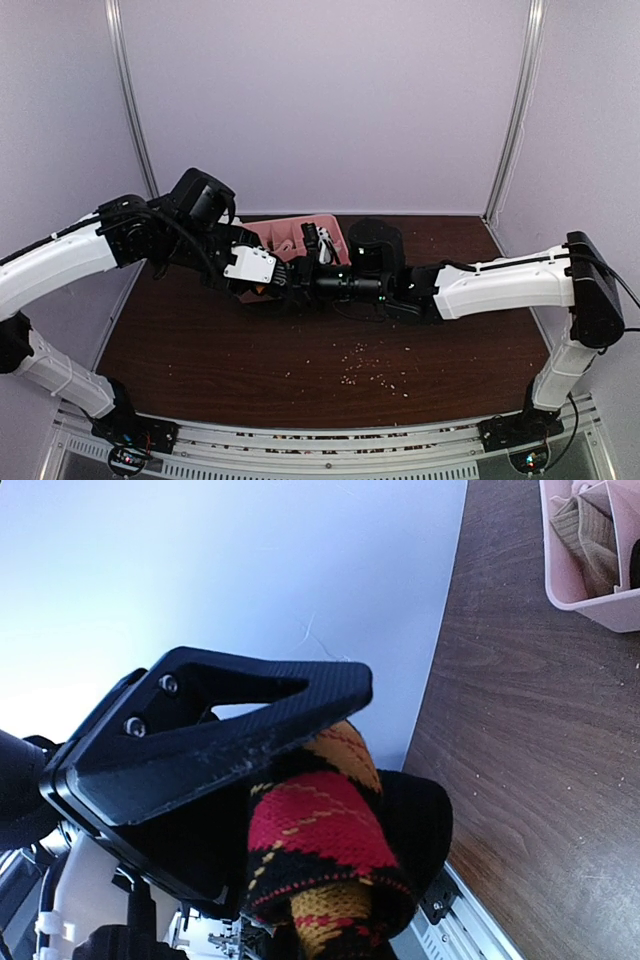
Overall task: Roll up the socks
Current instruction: Roll the sock.
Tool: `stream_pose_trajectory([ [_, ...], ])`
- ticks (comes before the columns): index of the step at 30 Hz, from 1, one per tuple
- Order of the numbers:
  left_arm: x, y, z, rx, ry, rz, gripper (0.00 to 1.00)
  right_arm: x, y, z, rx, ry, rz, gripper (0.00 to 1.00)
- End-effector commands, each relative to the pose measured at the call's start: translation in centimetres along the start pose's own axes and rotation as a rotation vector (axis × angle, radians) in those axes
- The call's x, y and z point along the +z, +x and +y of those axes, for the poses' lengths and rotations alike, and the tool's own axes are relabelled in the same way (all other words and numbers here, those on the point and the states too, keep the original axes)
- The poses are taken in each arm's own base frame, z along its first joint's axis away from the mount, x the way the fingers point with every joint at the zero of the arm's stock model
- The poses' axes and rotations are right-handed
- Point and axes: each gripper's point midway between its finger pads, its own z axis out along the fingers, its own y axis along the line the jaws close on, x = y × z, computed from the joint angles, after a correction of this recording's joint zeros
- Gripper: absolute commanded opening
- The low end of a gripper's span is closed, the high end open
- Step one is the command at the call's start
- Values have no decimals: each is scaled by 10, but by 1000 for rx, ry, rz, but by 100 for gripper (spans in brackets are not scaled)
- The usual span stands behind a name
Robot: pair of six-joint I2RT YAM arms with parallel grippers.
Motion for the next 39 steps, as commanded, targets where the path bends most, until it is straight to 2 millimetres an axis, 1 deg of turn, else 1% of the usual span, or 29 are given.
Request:
stream_pose_trajectory([
  [1,-5,4,22,21,-138,46,53,4,8,12,94,-97,35,0],
  [3,-3,3,11,20,-83,33,44,4,6,14,101,-107,25,2],
  [5,-6,-2,2,-20,-14,7,31,1,3,12,84,-92,1,18],
  [8,-13,-16,-19,-112,159,-54,11,-7,-1,11,44,-59,-31,33],
  [9,-14,-20,-27,-137,221,-72,3,-10,-1,13,35,-62,-34,36],
  [10,-16,-24,-34,-166,276,-92,0,-11,-2,16,29,-70,-35,37],
  [12,-17,-28,-41,-205,334,-109,0,-15,-2,18,30,-85,-39,38],
  [13,-17,-30,-43,-220,355,-122,0,-17,-2,23,32,-107,-44,39],
  [14,-18,-32,-45,-241,380,-137,0,-19,-2,28,30,-135,-45,42],
  [15,-22,-36,-47,-270,414,-162,0,-22,-1,34,17,-165,-41,50],
  [17,-29,-42,-46,-348,514,-211,0,-30,3,41,-45,-193,-35,57],
  [19,-40,-49,-43,-433,629,-267,0,-42,5,36,-167,-146,-54,63],
  [20,-46,-50,-39,-487,688,-300,0,-53,3,37,-288,-108,-78,66],
  [23,-67,-60,-37,-601,893,-400,0,-81,3,28,-604,75,-142,75],
  [24,-70,-65,-35,-625,937,-433,0,-89,9,30,-743,114,-150,76],
  [25,-70,-67,-33,-660,961,-446,0,-100,7,30,-867,185,-204,78],
  [27,-71,-70,-34,-679,986,-467,0,-115,19,36,-1122,221,-237,79],
  [28,-71,-72,-35,-688,997,-475,0,-119,24,39,-1218,226,-250,81],
  [30,-72,-74,-34,-712,1015,-483,0,-122,29,40,-1361,281,-221,82],
  [34,-72,-76,-38,-727,1039,-489,0,-116,41,42,-1614,371,-118,83],
  [36,-72,-78,-43,-726,1057,-483,0,-110,45,43,-1712,405,-80,83],
  [39,-72,-83,-52,-707,1084,-474,0,-103,40,44,-1794,457,-58,83],
])
